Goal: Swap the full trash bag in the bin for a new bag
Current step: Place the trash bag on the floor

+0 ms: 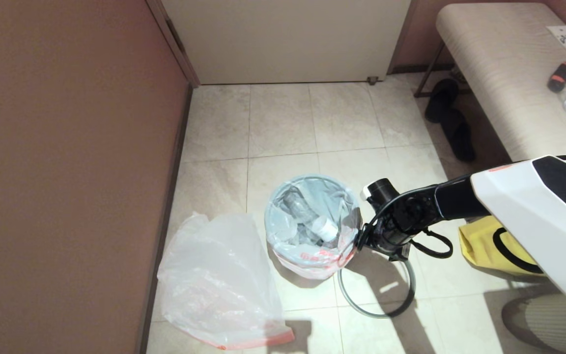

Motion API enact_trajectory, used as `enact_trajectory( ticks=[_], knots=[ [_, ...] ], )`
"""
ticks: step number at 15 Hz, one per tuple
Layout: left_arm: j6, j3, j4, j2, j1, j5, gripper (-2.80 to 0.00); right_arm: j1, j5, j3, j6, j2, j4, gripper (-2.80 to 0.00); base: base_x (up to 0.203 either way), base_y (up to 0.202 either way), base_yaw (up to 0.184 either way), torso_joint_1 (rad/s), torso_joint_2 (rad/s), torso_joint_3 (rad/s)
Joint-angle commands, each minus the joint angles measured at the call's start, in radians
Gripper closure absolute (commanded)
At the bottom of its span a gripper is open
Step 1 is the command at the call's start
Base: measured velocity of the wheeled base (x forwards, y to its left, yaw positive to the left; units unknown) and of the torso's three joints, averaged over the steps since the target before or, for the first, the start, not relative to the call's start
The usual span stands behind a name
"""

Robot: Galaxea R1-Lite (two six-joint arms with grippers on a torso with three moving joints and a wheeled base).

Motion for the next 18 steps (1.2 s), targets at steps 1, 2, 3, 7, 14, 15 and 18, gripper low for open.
enact_trajectory(
  ticks=[1,2,3,7,14,15,18],
  knots=[
    [0.000,0.000,0.000,0.001,0.000,0.000,0.00,0.001,0.002,-0.012,0.016,0.024,-0.001,-2.80,0.000,0.000,0.000,0.000,0.00,0.000],
    [0.000,0.000,0.001,0.001,0.000,0.000,0.00,0.001,0.031,-0.015,0.044,0.021,-0.011,-2.80,0.000,0.000,0.000,0.000,0.00,0.000],
    [0.000,0.000,0.001,0.001,0.000,0.000,0.00,0.000,0.086,-0.017,0.079,0.010,-0.028,-2.80,0.000,0.000,0.000,0.000,0.00,0.000],
    [0.000,0.000,0.000,0.001,0.000,0.000,0.00,-0.006,0.235,-0.001,0.231,-0.036,-0.069,-2.80,0.000,0.000,0.000,0.000,0.00,0.000],
    [0.000,0.000,0.001,0.001,0.000,0.000,0.00,0.021,0.233,-0.012,0.258,0.029,-0.069,-2.80,0.000,0.000,0.000,0.000,0.00,0.000],
    [0.000,0.000,0.001,0.001,0.000,0.000,0.00,0.022,0.232,-0.015,0.263,0.039,-0.072,-2.80,0.000,0.000,0.000,0.000,0.00,0.000],
    [0.000,0.000,0.001,0.001,0.000,0.000,0.00,0.025,0.191,-0.038,0.263,0.089,-0.073,-2.80,0.000,0.000,0.000,0.000,0.00,0.000]
  ],
)
